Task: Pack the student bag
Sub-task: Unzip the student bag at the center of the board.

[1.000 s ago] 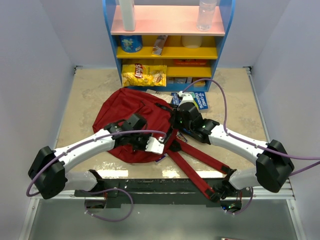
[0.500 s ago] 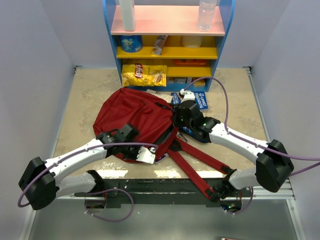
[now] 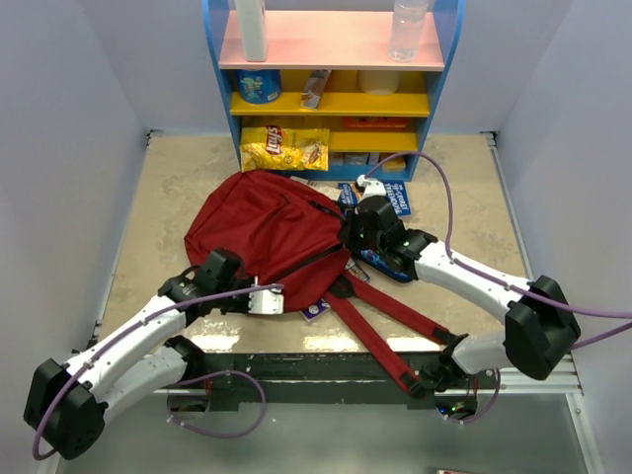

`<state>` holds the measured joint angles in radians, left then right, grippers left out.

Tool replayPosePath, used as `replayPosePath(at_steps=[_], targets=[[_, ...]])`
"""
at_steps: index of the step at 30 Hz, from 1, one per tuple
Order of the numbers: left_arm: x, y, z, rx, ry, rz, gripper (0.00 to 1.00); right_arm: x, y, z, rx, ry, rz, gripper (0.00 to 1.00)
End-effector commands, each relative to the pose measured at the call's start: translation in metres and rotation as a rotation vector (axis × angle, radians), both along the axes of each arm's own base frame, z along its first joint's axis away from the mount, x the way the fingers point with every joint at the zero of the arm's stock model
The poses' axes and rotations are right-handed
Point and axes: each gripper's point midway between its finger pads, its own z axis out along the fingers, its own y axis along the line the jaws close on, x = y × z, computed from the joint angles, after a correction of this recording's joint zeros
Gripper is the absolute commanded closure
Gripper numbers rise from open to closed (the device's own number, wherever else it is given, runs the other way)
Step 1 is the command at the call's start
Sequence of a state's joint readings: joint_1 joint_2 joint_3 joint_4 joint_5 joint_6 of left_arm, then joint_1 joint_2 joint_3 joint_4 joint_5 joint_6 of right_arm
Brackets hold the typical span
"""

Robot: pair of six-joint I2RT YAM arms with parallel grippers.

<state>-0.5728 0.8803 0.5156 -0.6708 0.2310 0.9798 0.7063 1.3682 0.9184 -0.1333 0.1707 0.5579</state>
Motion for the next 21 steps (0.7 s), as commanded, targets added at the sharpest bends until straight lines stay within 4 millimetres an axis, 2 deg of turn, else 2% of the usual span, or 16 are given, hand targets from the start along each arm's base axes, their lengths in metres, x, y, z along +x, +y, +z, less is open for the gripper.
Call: replayPosePath(at_steps=[1,3,4,6,7,9,10,11,13,14,15,21], targets=[[-0.019,0.045,-0.02,0.164,0.07,0.123,0.71,0.034,-0.021,0.032,0.001,-0.123,-0.112,1.0],[-0.013,0.036,-0.009,0.111,0.061,0.16,0.53,0.033,-0.019,0.035,0.01,-0.131,-0.097,1.0],[-0.003,0.02,0.012,0.033,0.036,0.156,0.36,0.032,-0.018,0.037,0.019,-0.136,-0.087,1.0],[0.002,-0.005,0.036,-0.081,0.062,0.13,0.27,0.026,-0.007,0.036,0.065,-0.116,-0.043,1.0],[0.016,-0.021,0.069,-0.154,0.024,0.123,0.26,0.024,-0.002,0.038,0.084,-0.115,-0.03,1.0],[0.026,-0.046,0.09,-0.247,0.081,0.151,0.23,0.017,0.006,0.04,0.125,-0.103,-0.008,1.0],[0.041,-0.06,0.117,-0.313,0.047,0.145,0.22,0.013,0.011,0.043,0.15,-0.104,0.007,1.0],[0.048,-0.071,0.119,-0.335,0.073,0.148,0.18,0.005,0.016,0.04,0.172,-0.08,0.034,1.0],[0.058,-0.095,0.138,-0.448,0.09,0.14,0.0,-0.002,0.03,0.06,0.271,-0.097,0.056,1.0],[0.061,-0.102,0.137,-0.474,0.128,0.164,0.0,-0.006,0.035,0.065,0.303,-0.093,0.069,1.0],[0.07,-0.111,0.144,-0.52,0.105,0.168,0.0,-0.014,0.045,0.077,0.362,-0.089,0.095,1.0],[0.081,-0.12,0.145,-0.578,0.127,0.235,0.0,-0.03,0.074,0.118,0.504,-0.09,0.136,1.0]])
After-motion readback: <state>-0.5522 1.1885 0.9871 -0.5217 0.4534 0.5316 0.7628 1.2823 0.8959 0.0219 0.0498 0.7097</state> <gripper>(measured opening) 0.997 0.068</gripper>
